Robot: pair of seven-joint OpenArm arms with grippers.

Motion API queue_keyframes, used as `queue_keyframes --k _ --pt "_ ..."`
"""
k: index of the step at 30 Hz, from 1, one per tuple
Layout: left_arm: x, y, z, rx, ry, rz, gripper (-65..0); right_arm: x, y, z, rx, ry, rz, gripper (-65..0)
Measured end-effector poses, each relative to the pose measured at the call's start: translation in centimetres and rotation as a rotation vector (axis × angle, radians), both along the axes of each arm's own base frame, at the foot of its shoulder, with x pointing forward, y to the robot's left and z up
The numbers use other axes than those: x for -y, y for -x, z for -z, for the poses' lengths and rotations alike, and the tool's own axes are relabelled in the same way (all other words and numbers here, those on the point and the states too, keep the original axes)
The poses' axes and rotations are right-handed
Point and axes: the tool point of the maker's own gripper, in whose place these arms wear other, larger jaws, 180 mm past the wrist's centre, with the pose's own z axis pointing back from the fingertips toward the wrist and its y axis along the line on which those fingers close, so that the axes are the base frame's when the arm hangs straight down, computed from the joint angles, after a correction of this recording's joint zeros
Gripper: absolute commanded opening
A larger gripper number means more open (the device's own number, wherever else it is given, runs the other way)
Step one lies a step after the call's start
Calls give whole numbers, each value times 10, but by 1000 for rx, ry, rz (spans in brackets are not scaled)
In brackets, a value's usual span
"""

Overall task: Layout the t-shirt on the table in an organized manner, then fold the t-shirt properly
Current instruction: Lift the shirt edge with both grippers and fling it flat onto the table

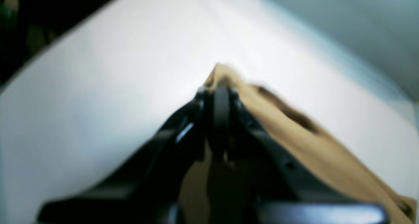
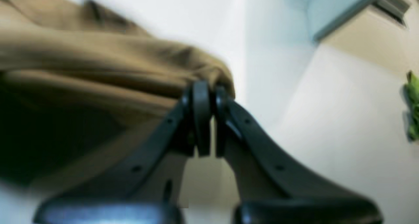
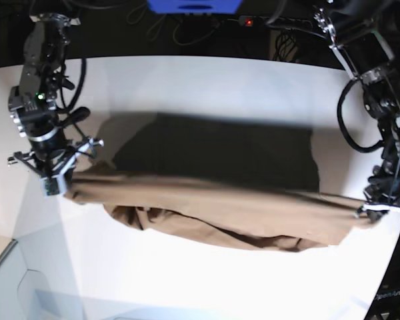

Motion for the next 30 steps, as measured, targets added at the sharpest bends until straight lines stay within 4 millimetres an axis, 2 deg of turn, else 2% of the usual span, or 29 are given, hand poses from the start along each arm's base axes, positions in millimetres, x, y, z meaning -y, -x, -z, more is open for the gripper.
queue_keyframes --k 3,6,8,9,11,12,16,19,21,24,27,30 --pt "8 -3 5 -37 -6 53 -649 -19 6 8 -61 27 -125 -650" --pt "7 -11 18 -106 -59 93 -649 -11 3 6 -77 65 -117 -650" --pt "25 -23 23 -131 -63 144 -649 -13 -17 -13 -19 66 -124 -650" --pt "39 -33 19 -117 -51 183 -649 -18 -31 -30 40 59 -139 -650" --pt "55 -54 7 -92 -33 220 -649 -25 -59 -58 116 52 -159 -650" --pt "57 -66 -3 -72 -35 218 -649 -25 -75 -71 142 63 -162 -650" --pt "66 -117 -73 106 -30 209 -649 -15 -143 -131 245 42 -133 -650" --pt "63 -144 -127 210 -23 196 -649 -7 -179 -189 348 25 -128 -650" --pt "65 -161 -148 225 -20 201 -649 0 -195 -212 389 23 -123 -650" --pt "78 -184 -186 267 -15 229 -649 3 -210 -246 465 8 -127 -650" --pt "86 -192 -224 361 -34 232 -649 8 -210 -273 529 22 -128 -650" --pt "82 -192 -239 392 -47 225 -649 19 -201 -287 562 39 -101 -650"
